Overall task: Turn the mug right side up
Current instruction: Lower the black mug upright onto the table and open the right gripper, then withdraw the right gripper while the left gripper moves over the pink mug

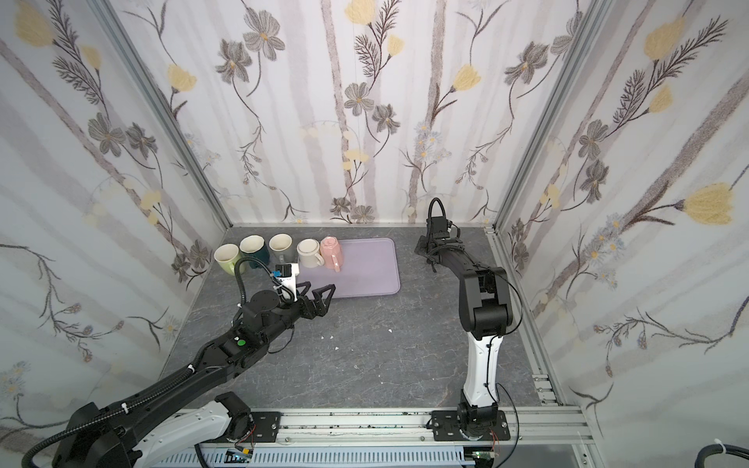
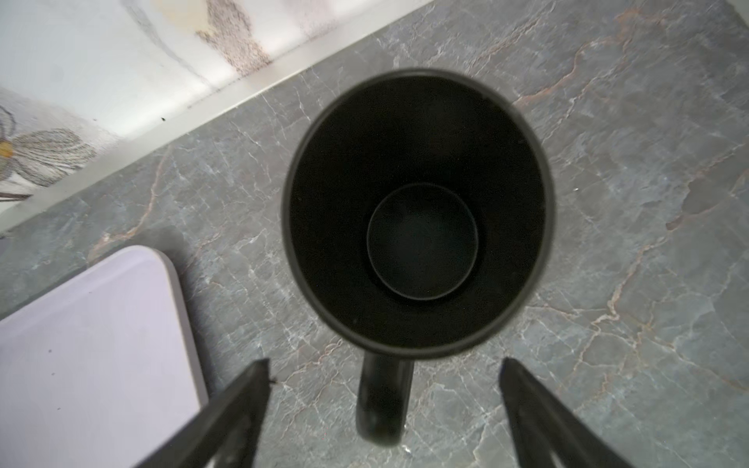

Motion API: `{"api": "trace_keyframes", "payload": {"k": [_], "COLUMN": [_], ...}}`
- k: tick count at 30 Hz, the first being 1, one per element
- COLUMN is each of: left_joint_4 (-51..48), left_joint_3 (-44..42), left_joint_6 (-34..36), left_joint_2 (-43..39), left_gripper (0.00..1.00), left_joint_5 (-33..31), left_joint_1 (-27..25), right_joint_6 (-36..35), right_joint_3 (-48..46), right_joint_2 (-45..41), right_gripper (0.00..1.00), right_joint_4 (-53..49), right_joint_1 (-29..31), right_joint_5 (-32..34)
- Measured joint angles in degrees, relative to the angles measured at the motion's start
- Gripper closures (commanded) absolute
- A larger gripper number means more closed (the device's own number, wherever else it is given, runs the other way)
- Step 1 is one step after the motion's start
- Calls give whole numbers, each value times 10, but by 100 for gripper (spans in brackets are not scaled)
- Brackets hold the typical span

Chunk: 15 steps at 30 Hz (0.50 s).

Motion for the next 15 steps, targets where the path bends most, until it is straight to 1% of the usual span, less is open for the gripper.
{"api": "trace_keyframes", "payload": {"k": [6,10,15], "left_joint_4": [-1,-1,-2], "left_joint_3": [0,0,6], "left_joint_6": [0,0,0], "left_joint_2": [-1,16,47], "left_gripper": [0,0,0], "left_joint_5": [-4,-9,-12], "left_joint_1": [0,0,0], "right_joint_6": [10,16,23], "right_joint_3": [-34,-98,-195], "right_joint_2": [-52,-114,-214], "right_gripper": [0,0,0], "right_joint_4": [19,29,46], "right_joint_1": [2,6,8], "right_joint_5": [5,14,14]}}
